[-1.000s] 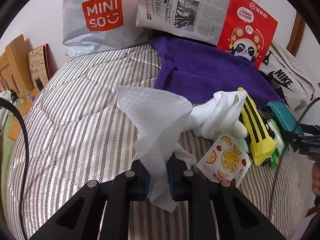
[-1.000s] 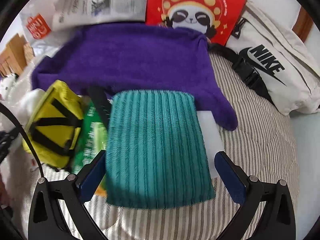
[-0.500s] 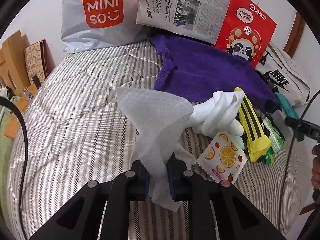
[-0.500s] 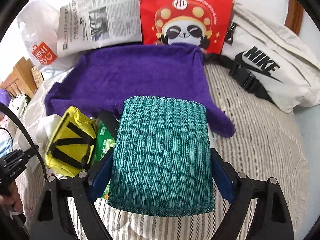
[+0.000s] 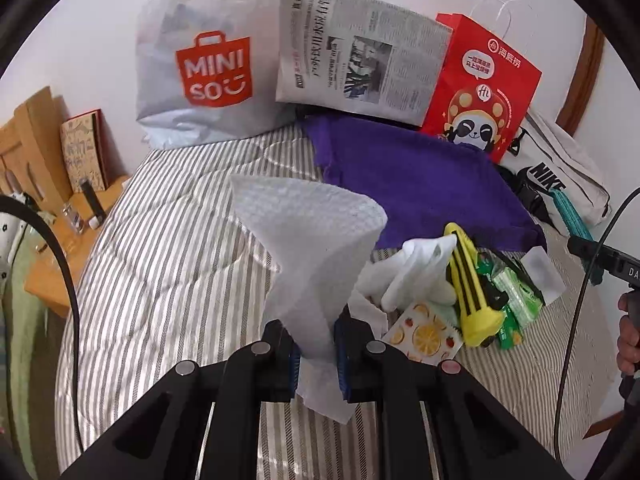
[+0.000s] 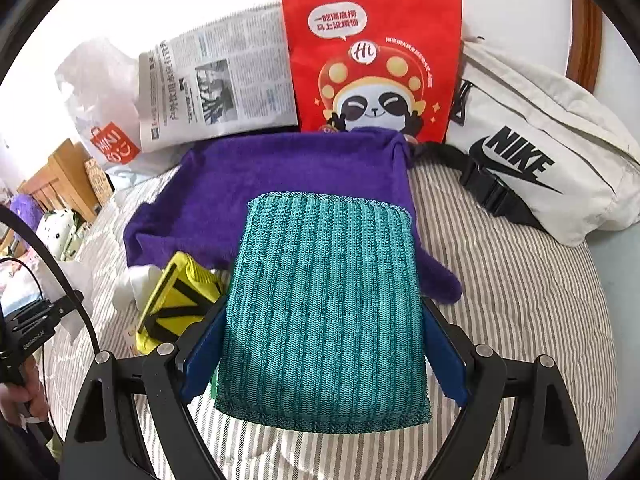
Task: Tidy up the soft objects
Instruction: 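Lay the teal cloth on the purple towel with the right gripper while the left carries the tissue over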
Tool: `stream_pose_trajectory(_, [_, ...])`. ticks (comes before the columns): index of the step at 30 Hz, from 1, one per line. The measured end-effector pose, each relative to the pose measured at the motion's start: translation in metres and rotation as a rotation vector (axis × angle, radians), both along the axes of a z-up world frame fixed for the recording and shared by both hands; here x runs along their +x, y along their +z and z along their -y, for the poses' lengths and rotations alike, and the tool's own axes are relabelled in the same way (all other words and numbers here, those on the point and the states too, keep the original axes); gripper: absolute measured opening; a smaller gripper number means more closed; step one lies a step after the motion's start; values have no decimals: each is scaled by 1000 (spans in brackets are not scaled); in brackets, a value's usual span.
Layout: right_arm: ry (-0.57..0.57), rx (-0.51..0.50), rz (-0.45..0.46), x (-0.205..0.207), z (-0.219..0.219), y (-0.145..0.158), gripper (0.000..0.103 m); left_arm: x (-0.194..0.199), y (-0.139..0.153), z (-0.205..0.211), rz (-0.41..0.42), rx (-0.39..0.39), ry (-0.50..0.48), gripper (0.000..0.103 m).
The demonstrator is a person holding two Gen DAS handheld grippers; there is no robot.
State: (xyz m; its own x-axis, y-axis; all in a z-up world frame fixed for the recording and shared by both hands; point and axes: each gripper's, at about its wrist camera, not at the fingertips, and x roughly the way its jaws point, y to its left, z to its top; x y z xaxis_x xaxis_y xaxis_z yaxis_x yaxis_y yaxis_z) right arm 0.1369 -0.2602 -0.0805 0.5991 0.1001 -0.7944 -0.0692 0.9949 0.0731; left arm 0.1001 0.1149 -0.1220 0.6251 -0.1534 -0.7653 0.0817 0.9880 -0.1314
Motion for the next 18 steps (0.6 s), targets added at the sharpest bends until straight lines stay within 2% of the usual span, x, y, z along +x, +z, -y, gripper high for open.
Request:
stream_pose_trajectory(6, [1,7,24,12,5,11,88,21,15,11,21,-27,-42,14])
stream_pose_trajectory(9, [3,8,32,23,8,15,88,37,22,21,26,-11,-66,14])
stream_pose_trajectory(18, [-8,9,22,69,14,13,88,87,30,40,16,-37,-117,14])
